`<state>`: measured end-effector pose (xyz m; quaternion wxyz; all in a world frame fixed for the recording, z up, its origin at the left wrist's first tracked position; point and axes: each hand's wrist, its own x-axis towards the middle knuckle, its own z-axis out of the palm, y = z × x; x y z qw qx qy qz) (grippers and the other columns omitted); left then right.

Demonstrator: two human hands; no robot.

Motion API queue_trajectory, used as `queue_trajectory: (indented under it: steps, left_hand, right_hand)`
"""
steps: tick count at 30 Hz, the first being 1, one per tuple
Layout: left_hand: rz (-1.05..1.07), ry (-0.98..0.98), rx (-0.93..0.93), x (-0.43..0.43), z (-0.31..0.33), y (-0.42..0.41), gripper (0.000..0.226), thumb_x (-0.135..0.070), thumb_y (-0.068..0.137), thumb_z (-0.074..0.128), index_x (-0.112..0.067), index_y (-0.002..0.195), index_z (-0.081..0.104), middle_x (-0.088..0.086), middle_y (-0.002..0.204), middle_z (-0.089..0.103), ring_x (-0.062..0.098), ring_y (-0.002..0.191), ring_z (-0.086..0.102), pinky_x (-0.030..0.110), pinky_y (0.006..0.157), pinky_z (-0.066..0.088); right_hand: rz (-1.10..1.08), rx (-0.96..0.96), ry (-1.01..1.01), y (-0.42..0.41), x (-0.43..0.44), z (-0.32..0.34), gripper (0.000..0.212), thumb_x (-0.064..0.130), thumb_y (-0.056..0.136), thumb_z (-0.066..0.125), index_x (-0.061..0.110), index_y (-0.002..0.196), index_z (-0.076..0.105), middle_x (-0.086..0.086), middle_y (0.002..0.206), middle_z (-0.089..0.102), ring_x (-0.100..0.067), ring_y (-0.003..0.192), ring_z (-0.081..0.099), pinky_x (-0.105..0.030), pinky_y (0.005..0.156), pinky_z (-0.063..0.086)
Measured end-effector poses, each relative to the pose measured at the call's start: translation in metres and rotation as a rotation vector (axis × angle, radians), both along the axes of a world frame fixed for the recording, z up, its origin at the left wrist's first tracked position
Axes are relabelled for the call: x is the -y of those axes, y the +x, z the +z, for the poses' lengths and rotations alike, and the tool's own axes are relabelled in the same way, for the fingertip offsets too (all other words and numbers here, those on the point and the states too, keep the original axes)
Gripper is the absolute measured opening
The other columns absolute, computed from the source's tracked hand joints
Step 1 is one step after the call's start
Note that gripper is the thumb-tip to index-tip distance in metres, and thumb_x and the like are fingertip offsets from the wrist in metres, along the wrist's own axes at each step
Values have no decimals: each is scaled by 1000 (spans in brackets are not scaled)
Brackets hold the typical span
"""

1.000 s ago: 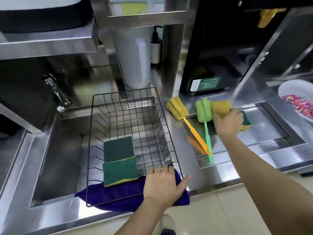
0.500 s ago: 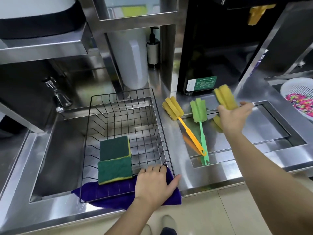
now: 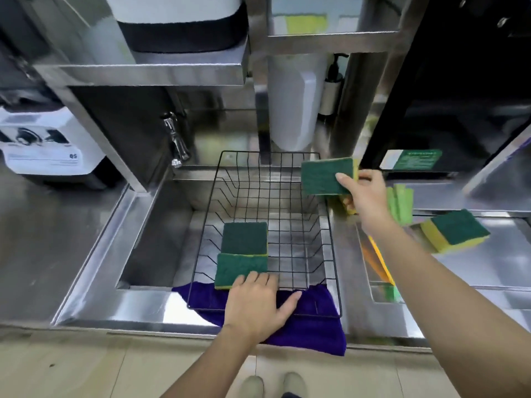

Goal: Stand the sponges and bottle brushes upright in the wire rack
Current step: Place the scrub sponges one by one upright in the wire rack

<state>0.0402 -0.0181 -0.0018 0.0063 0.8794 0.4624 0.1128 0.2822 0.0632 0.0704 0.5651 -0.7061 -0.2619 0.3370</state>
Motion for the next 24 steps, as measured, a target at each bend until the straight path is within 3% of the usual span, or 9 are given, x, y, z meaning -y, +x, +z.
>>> queue_trajectory:
  steps: [2,5,9,14,17,22,24]
  left_hand:
    - [21,14,18,-2,0,-8,55,-59,84,41,-12,64,62,3,59,62,23,57,56,32,54,45]
    - [41,34,46,-2,-1,-15,54,-58,84,41,-13,61,59,2,56,59,23,55,54,31,50,44]
    - [44,38,30,-2,-3,-16,53,-58,85,40,-13,63,60,2,58,60,23,57,54,31,52,44]
    - [28,11,-5,-4,-6,-16,54,-59,85,38,-14,68,62,3,62,61,23,60,55,31,56,45]
    - [15,9,-29,-5,-5,-16,53,-59,85,37,-15,68,62,2,63,61,22,60,54,32,55,45]
    - [3,-13,-38,-5,-3,-17,53,-58,86,34,-16,71,61,2,66,63,22,62,55,33,56,46]
    - [-2,-24,-43,-5,-3,-17,52,-58,86,34,-15,72,61,2,66,62,22,63,55,33,56,46]
  right_hand:
    - [88,-1,-73,-21,-12,-10,32,22,81,72,12,93,44,-3,80,55,-1,29,49,-15,30,41]
    - [161,-97,-125,-48,-25,-24,32,22,83,69,8,96,43,-5,83,56,-11,43,56,-18,36,51]
    - [198,-222,-180,-77,-40,-35,24,30,88,62,13,74,52,-7,73,59,-13,45,56,-18,38,47]
    - [203,-285,-261,-101,-58,-47,25,36,87,62,15,76,54,-10,100,62,-23,82,56,-26,63,45]
    - [252,-249,-305,-114,-65,-53,28,38,87,62,10,84,58,-11,101,61,-24,82,56,-25,59,45]
    - [369,-75,-355,-134,-61,-51,21,30,94,53,9,94,53,-8,104,57,-24,94,50,-40,89,43]
    - [418,-11,-365,-133,-57,-56,18,26,96,51,8,95,50,-6,100,49,-21,95,45,-35,85,38]
